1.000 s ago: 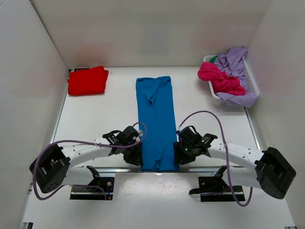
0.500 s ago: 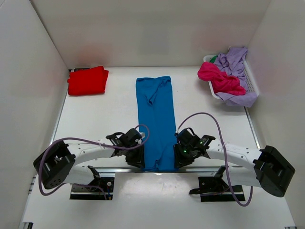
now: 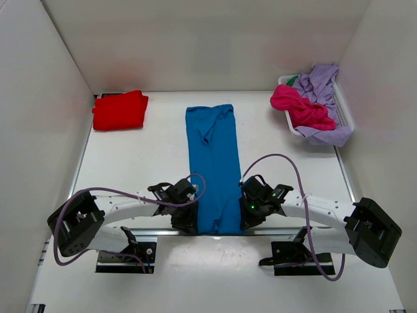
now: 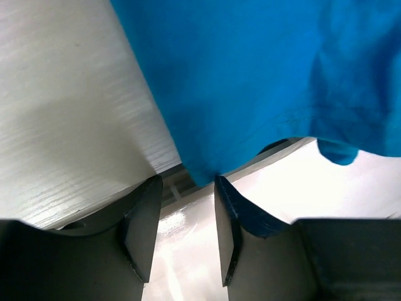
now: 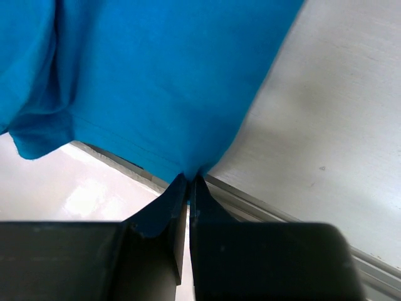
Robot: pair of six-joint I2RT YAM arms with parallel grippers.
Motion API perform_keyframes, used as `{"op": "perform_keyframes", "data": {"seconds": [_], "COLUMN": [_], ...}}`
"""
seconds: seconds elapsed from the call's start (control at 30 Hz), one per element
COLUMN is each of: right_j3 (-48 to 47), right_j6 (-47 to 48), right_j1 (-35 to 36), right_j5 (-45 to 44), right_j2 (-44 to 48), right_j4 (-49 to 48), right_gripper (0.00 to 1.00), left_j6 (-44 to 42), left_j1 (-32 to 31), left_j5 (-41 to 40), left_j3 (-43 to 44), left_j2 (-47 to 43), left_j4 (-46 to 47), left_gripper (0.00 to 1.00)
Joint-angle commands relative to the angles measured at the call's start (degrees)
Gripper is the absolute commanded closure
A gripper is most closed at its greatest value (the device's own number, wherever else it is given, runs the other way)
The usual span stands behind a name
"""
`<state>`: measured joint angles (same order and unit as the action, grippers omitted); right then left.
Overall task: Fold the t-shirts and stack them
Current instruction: Grab the bottom of the folded rectangular tshirt with both arms
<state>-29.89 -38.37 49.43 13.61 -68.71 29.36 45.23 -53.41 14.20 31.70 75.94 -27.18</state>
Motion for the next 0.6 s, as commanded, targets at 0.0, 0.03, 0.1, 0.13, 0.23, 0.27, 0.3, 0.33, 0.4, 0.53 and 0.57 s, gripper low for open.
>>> {"op": "perform_keyframes", "data": {"seconds": [0.0, 0.03, 0.1, 0.13, 0.23, 0.27, 0.3, 0.33, 0.4, 0.53, 0.57], "right_j3": [-2.3, -2.3, -2.6, -2.2, -2.7, -2.6, -2.7, -2.8, -2.6, -3.0, -3.1], "right_j6": [1.0, 0.9, 0.6, 0.8, 1.2, 1.0, 0.9, 1.4, 1.4, 1.7, 1.8], "right_j1": [0.2, 0.3, 0.4, 0.1, 0.0, 0.1, -0.1, 0.1, 0.1, 0.1, -0.3], "right_j5": [-0.3, -0.6, -0.2, -0.1, 0.1, 0.2, -0.1, 0.0, -0.1, 0.4, 0.0], "right_j2": [0.2, 0.1, -0.1, -0.1, -0.4, -0.4, -0.5, -0.6, -0.7, -1.3, -1.3], "right_j4": [-0.1, -0.1, -0.3, -0.1, -0.7, -0.7, -0.6, -0.2, -0.6, -0.7, -0.7], "right_gripper": [0.99, 1.00, 1.00, 1.00, 1.00, 1.00, 1.00, 1.00, 1.00, 0.99, 1.00], "left_j6": [-1.1, -1.1, -0.6, -0.1, 0.8, 0.9, 1.0, 1.1, 1.3, 1.4, 1.8], "left_j1": [0.1, -0.5, -0.6, -0.7, -1.1, -1.2, -1.8, -1.8, -1.9, -1.4, -1.8], "left_j5": [-4.9, -5.7, -7.0, -7.3, -8.8, -9.0, -10.4, -10.9, -11.1, -10.9, -10.9], "left_j3": [1.1, 1.0, 1.0, 1.3, 2.7, 3.3, 3.8, 4.2, 4.8, 5.7, 6.2], "left_j2": [-1.0, -0.5, -0.3, 0.0, 1.0, 1.3, 1.7, 1.7, 2.5, 3.7, 3.8], "left_j4": [-0.2, 0.3, 0.6, 1.3, 1.6, 1.3, 1.3, 1.3, 1.6, 2.1, 1.8], "left_gripper": [0.49, 0.49, 0.49, 0.49, 0.50, 0.50, 0.51, 0.53, 0.54, 0.88, 0.94]}}
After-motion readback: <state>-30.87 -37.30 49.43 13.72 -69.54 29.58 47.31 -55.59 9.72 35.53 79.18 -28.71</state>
